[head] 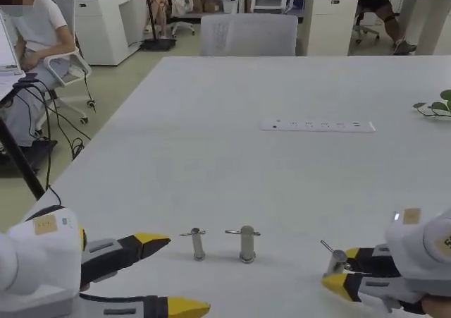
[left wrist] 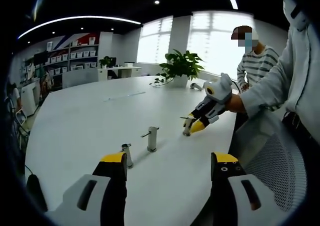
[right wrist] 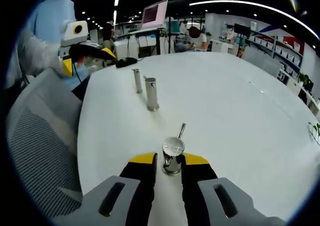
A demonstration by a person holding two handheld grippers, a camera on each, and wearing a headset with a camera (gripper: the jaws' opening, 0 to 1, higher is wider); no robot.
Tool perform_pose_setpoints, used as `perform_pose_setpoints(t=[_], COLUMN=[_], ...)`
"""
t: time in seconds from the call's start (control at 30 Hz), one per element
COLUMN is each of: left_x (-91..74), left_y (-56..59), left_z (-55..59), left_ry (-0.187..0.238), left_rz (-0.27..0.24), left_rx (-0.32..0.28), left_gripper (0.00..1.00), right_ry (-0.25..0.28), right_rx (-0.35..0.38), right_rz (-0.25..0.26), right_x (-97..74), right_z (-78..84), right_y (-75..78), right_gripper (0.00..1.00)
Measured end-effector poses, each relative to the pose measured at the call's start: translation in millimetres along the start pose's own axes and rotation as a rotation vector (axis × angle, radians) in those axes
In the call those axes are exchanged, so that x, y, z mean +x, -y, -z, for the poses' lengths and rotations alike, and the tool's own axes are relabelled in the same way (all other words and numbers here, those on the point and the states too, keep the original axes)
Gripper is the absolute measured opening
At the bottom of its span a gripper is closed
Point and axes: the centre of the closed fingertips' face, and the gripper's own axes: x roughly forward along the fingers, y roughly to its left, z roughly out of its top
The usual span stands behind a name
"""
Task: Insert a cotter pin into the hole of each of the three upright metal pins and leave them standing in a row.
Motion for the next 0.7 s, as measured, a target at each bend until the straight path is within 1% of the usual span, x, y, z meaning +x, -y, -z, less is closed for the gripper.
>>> perform_pose_setpoints(t=[0.07, 0.13, 0.17, 0.27, 0.4, 0.53, 0.6, 0.63, 0.67, 0.7], left_x=[-0.3, -0.7, -0.7, -1.3, -1.7, -1.6, -1.9, -2.0, -2.1, -2.3], left_y=[-1.3, -1.9, -1.9, -2.9, -2.5, 0.3, 1.4, 1.8, 1.9, 2.0], left_z=[0.6, 0.8, 0.8, 1.1, 1.3, 1.8, 3.8, 4.1, 4.3, 4.5], left_ry=[-0.001, 0.001, 0.001, 0.003, 0.004, 0.006, -0.001, 0.000, 0.001, 0.001], left_rz=[-0.003, -0.006, -0.007, -0.009, -0.011, -0.001, 0.002, 0.003, 0.003, 0.002], left_rx=[0.000, -0.004, -0.004, -0.005, -0.008, -0.014, -0.013, -0.013, -0.015, -0.016], left_gripper=[0.67, 0.67, 0.67, 0.67, 0.66, 0.66, 0.65, 0.65, 0.65, 0.65], right_ry=[-0.001, 0.007, 0.008, 0.022, 0.024, 0.027, 0.023, 0.023, 0.022, 0.024], right_rx=[-0.014, 0.007, 0.006, -0.013, -0.029, -0.055, -0.089, -0.120, -0.127, -0.148], right_rz=[0.009, -0.002, -0.003, -0.014, -0.040, -0.082, -0.109, -0.124, -0.129, -0.160], right_x=[-0.3, 0.2, 0.2, -0.3, 0.0, -0.2, -0.1, 0.4, 0.5, 1.2], right_z=[0.3, 0.2, 0.2, 0.1, -0.8, -1.0, -1.5, -2.2, -2.4, -3.9], right_y=[1.9, 2.1, 2.0, 0.5, 0.3, -0.1, -1.1, -1.0, -1.1, -3.3], right_gripper=[0.16, 0.16, 0.16, 0.15, 0.15, 0.15, 0.14, 0.14, 0.14, 0.14])
